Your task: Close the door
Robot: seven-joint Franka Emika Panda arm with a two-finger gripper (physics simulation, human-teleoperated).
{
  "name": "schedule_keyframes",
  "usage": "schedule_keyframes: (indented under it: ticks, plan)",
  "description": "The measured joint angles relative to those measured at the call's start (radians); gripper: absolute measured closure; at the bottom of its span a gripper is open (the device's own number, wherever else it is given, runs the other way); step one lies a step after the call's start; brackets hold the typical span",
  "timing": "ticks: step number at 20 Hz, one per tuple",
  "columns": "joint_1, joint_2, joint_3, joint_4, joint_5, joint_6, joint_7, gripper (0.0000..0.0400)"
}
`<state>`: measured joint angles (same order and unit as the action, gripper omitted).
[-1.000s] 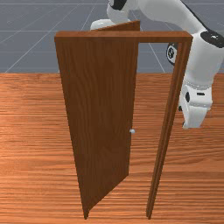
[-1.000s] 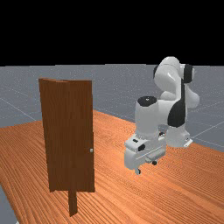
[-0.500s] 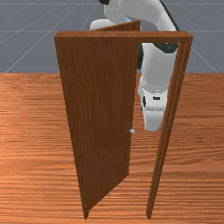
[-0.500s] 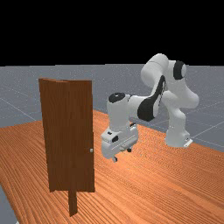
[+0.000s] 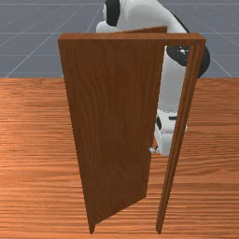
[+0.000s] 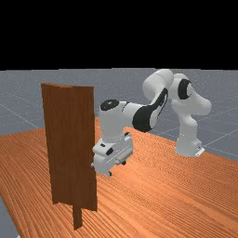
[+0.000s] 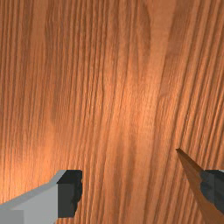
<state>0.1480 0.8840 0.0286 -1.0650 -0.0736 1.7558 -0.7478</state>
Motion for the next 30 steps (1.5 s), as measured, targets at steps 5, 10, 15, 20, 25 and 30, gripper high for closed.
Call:
schedule_keyframes:
  ticks: [5,10,15,20,25,30]
  plan:
    - [0.028,0.125,-0.036,0.188,-0.014,-0.082,0.115,0.0000]
    - [0.032,-0.261,-0.040,-0.510,0.129,0.243,0.429,0.0000]
    - [0.036,-0.535,0.009,-0.921,0.088,0.259,0.251,0.0000]
    - [-0.031,-0.601,-0.065,-1.027,0.006,0.356,0.153,0.0000]
    - [-0.085,-0.388,-0.046,-0.689,-0.034,0.265,-0.159,0.0000]
    - [-0.089,-0.030,-0.061,-0.074,0.033,-0.018,-0.011,0.0000]
